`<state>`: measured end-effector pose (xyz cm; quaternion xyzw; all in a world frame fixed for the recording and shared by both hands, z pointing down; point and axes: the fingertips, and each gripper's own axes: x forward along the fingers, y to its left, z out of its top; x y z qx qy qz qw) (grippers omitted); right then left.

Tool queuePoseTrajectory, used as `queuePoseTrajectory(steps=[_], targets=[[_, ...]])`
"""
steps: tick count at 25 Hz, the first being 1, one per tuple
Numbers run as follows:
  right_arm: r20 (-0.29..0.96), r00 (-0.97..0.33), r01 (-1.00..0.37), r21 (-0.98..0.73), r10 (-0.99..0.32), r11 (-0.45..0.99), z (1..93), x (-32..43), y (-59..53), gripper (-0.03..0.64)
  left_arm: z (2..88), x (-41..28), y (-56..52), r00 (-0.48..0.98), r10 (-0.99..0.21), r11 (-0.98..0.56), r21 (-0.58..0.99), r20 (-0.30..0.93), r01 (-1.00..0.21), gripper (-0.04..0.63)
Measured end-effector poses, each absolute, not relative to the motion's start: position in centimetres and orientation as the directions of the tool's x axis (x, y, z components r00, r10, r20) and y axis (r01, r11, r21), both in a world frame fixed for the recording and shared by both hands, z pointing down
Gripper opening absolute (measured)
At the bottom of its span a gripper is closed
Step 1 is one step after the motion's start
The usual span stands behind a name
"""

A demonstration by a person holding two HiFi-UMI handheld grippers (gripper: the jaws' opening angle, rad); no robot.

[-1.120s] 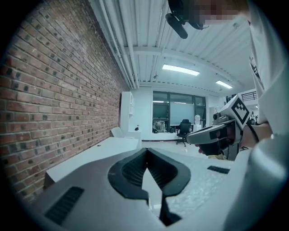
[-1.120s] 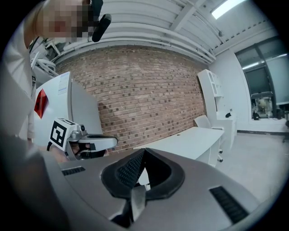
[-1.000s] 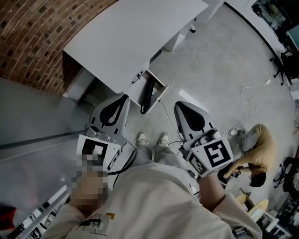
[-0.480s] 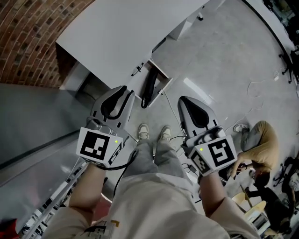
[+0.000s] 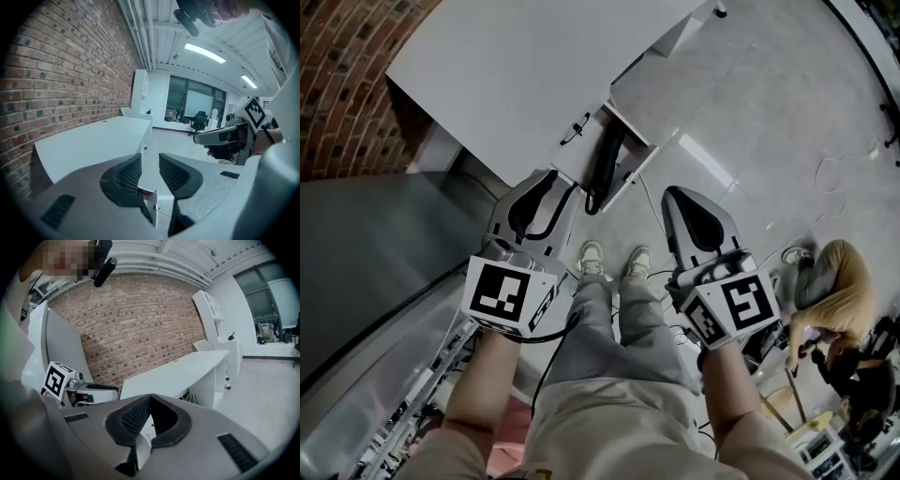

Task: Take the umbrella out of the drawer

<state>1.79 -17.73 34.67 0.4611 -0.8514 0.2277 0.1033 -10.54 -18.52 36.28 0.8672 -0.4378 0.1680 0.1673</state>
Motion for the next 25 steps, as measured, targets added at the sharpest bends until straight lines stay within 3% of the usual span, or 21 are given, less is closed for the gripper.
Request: queuePoseTrajectory(steps=[17,25], targets=[[0.462,-0.552,-0.831,-0.377,-0.694,0.409,55.1,1.7,-20.8,0.008,60.3,-10.2,-20.6,0.536,-0.595,-0.5,0.247,0.599,-0.83,0.135],[0.56,-0.538,-0.842,-0.388,-0.63,0.375,64.6,1.7,-18.3,0.008,71.9,-9.9,-20.0,0.509,-0.55,-0.439,0.289,0.663,-0.851,0.135]])
